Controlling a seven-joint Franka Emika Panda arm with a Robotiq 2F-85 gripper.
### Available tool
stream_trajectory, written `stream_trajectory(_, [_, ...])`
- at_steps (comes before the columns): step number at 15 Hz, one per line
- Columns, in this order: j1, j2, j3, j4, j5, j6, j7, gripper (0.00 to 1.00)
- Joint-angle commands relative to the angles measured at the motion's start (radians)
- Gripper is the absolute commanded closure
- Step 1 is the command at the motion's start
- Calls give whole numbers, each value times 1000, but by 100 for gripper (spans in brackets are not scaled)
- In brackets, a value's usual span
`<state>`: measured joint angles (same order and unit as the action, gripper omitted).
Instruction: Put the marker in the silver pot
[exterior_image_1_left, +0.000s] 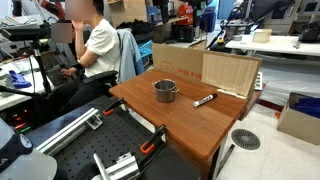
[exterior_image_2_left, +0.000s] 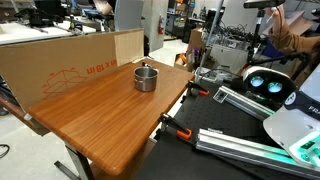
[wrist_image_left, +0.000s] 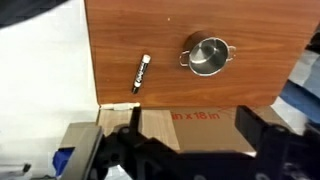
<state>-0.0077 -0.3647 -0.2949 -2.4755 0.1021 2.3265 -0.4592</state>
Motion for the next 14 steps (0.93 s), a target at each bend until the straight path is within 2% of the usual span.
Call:
stream_trajectory(1, [2,108,-6,51,124,38,14,0])
stream_trajectory(4, [-4,228,5,106,244,70,23,0])
stream_trajectory(7, [-29,383,42,201,296,82,86,0])
stream_trajectory(10, [-59,558,88,333,277,77,193,0])
stream_trajectory(14, [-79,771,120,497,185,80,369,0])
